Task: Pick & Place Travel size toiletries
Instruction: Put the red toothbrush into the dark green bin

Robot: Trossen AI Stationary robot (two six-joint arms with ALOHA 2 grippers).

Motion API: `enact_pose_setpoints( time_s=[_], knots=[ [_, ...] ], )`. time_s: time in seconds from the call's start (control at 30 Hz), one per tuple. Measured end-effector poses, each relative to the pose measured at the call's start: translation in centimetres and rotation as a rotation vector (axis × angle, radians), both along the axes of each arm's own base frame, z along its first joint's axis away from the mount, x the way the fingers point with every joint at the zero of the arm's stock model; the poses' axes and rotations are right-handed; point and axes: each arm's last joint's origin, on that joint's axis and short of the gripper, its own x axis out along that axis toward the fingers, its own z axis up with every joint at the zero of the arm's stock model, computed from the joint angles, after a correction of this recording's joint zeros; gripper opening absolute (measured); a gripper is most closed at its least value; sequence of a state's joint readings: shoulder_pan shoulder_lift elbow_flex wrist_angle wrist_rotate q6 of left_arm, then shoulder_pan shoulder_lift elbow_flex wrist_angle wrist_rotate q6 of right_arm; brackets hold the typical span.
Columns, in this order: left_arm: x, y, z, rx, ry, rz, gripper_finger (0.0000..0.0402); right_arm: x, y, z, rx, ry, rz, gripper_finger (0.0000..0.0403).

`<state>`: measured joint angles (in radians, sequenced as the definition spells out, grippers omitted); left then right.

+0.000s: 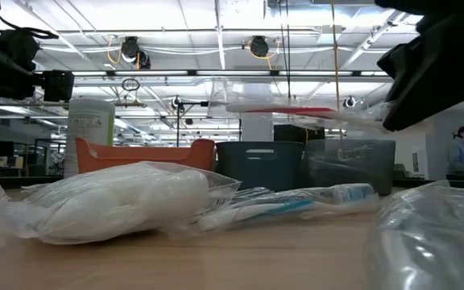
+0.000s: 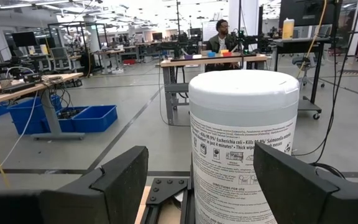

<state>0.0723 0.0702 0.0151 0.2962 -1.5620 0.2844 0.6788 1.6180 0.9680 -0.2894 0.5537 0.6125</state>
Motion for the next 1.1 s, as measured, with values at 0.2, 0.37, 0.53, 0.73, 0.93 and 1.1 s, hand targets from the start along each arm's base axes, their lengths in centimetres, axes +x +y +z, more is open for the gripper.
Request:
enact_pose_setpoints(
  time_s=[0.2,0.37,0.53,0.73,0.93,1.1],
  knots=[
    [0.0,0.0,0.0,0.0,0.0,0.0,0.0285,1.4,-1.6,0.2,0.002,-0.029,-0.052,0.0061],
    [0.0,0.0,0.0,0.0,0.0,0.0,0.0285,3.0,-3.4,0.7,0.009,-0.119,-0.178,0.0059],
    [0.0,0.0,0.0,0.0,0.0,0.0,0.0285,4.5,-6.3,1.4,0.034,-0.176,-0.29,0.0057],
    [0.0,0.0,0.0,0.0,0.0,0.0,0.0285,5.6,-10.7,3.2,-0.022,-0.268,-0.444,0.0057],
    [0.0,0.0,0.0,0.0,0.0,0.0,0.0285,6.2,-14.7,4.1,-0.044,-0.302,-0.554,0.0061],
    [0.0,0.0,0.0,0.0,0.0,0.0,0.0285,5.7,-17.3,2.7,-0.057,-0.291,-0.631,0.0065]
  ],
)
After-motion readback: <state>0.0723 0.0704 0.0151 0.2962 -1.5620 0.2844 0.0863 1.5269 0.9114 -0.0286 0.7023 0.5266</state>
